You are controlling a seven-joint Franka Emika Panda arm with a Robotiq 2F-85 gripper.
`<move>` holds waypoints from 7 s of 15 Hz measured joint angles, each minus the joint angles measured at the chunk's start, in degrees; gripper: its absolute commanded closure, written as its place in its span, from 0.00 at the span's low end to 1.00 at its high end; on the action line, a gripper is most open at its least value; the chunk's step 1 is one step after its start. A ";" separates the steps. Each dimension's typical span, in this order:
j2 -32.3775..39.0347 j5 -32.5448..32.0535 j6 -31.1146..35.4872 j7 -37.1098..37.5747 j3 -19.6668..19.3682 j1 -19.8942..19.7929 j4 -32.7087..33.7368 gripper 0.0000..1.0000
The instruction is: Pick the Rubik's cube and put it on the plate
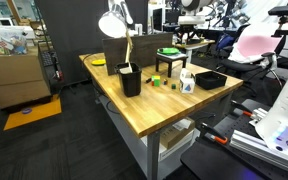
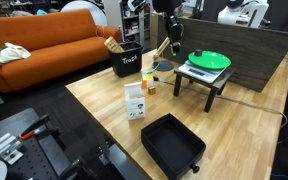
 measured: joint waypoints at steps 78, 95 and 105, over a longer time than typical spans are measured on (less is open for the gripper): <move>20.22 22.45 -3.06 -18.35 1.38 -8.40 23.50 0.00; 19.15 22.35 -2.25 -18.35 1.38 -8.24 21.95 0.00; 19.15 22.35 -2.22 -18.35 1.38 -8.24 21.93 0.00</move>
